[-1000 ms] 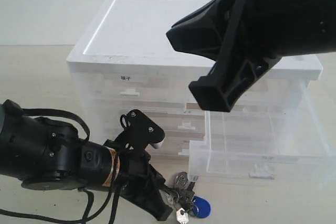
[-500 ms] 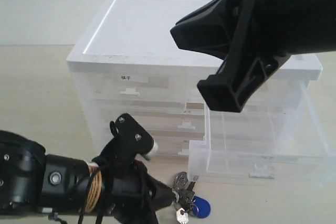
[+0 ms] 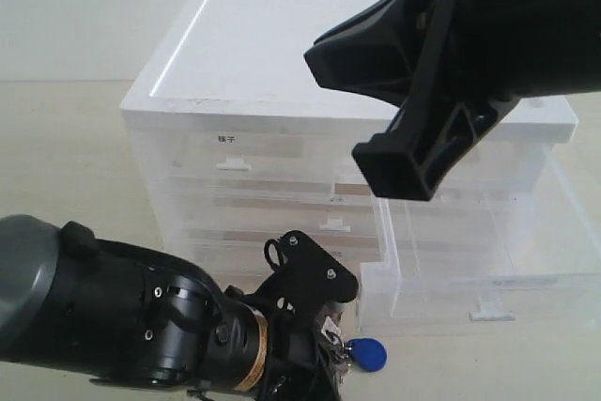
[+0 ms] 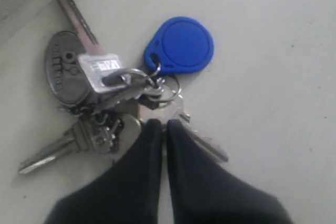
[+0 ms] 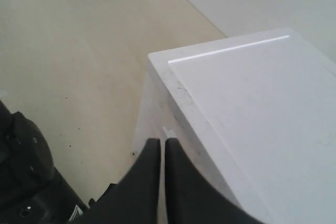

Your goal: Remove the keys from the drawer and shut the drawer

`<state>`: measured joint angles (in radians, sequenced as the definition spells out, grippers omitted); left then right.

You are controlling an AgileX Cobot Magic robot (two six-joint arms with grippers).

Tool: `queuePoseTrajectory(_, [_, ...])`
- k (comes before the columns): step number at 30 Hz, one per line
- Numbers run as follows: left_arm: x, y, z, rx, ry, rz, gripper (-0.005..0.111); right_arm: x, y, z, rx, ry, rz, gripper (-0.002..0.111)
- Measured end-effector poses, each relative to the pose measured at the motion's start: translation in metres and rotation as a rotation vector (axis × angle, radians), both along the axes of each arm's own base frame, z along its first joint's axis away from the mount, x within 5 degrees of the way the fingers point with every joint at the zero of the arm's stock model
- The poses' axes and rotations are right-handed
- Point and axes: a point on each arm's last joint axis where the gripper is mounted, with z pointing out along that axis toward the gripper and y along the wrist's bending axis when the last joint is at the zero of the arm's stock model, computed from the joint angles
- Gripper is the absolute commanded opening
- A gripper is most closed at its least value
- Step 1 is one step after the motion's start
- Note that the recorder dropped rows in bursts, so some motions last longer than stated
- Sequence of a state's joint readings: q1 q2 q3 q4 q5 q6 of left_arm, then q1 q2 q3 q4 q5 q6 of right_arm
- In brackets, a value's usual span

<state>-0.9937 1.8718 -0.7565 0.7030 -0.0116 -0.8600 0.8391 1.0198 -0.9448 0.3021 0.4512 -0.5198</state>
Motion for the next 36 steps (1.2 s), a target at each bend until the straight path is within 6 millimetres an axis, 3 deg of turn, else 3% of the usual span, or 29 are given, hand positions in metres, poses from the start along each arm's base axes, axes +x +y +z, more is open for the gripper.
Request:
queuePoseTrajectory(7, [0.024, 0.012, 0.001, 0.004, 0.003, 0.108, 0.005, -0.001, 0.0, -0.001, -0.01, 0.014, 0.003, 0.0])
queuePoseTrajectory(10, [0.026, 0.011, 0.003, -0.033, 0.002, 0.105, 0.005, -0.001, 0.0, -0.001, -0.011, 0.015, 0.004, 0.0])
queuePoseTrajectory(19, [0.024, 0.013, 0.044, -0.141, -0.068, 0.1, 0.005, -0.001, 0.0, -0.002, -0.017, 0.02, 0.006, 0.0])
queuePoseTrajectory(24, [0.01, 0.032, 0.066, -0.177, -0.096, 0.111, 0.005, -0.001, 0.0, -0.002, -0.025, 0.016, 0.012, 0.0])
queuePoseTrajectory(30, [-0.023, 0.059, 0.08, -0.313, -0.097, 0.06, 0.005, -0.002, -0.001, -0.003, -0.039, 0.01, 0.021, 0.0])
queuePoseTrajectory(36, [-0.059, 0.047, 0.089, -0.478, -0.092, -0.144, 0.005, -0.001, -0.001, -0.002, -0.03, 0.003, 0.008, 0.0])
